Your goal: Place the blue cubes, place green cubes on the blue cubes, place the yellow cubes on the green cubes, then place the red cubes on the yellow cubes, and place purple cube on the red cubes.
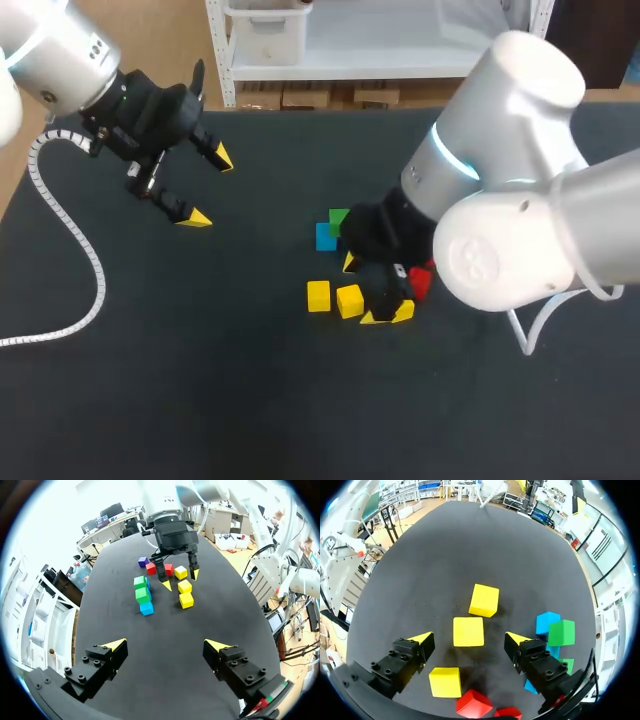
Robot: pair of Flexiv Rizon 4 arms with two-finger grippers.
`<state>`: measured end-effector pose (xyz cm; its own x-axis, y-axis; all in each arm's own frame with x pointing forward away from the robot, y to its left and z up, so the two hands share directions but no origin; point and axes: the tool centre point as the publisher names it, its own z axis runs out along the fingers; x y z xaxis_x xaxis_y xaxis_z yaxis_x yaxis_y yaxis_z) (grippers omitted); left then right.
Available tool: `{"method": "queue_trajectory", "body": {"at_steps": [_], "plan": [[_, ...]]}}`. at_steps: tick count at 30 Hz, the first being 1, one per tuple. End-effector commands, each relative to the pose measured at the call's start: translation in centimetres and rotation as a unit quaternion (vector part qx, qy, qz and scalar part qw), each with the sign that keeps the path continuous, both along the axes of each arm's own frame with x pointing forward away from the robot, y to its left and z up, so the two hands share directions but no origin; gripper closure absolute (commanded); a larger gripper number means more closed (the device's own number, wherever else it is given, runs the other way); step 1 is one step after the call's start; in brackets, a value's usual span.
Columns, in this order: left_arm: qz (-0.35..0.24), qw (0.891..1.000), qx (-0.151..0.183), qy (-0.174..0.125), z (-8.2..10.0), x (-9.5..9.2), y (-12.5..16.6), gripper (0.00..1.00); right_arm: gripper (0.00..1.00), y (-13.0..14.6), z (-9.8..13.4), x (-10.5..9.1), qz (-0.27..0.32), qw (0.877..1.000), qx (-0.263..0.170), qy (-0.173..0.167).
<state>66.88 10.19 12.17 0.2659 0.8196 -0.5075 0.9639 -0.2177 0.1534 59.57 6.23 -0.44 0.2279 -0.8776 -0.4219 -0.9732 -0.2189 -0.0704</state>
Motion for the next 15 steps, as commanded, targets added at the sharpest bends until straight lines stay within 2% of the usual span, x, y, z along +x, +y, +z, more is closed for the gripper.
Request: {"method": "queue_trajectory", "body": {"at_steps": [1,5,8,10,11,12,15], "plan": [[-0.001,1.000,-0.001,-0.001,-0.02,0.05,0.09,0.00,0.21,0.26,-0.27,0.34,0.001,1.000,-0.002,0.003],[-0.001,1.000,-0.001,-0.001,-0.02,0.05,0.09,0.00,0.51,0.42,-0.27,0.40,0.003,1.000,-0.003,0.004],[-0.001,1.000,-0.001,-0.001,-0.02,0.05,0.09,0.00,0.61,0.43,-0.26,0.40,0.005,1.000,-0.004,0.004],[-0.001,1.000,-0.001,-0.001,-0.02,0.05,0.09,0.00,0.75,0.40,-0.28,0.36,0.006,1.000,-0.004,0.004],[-0.001,1.000,-0.001,-0.001,-0.02,0.05,0.09,0.00,0.91,0.34,-0.27,0.31,0.005,1.000,-0.005,0.004],[-0.001,1.000,-0.001,-0.001,-0.02,0.05,0.09,0.00,1.00,0.28,-0.23,0.27,0.005,1.000,-0.004,0.004],[-0.001,1.000,-0.001,-0.001,-0.02,0.05,0.09,0.00,1.00,-0.01,0.07,0.06,-0.001,1.000,0.000,0.003]]}}
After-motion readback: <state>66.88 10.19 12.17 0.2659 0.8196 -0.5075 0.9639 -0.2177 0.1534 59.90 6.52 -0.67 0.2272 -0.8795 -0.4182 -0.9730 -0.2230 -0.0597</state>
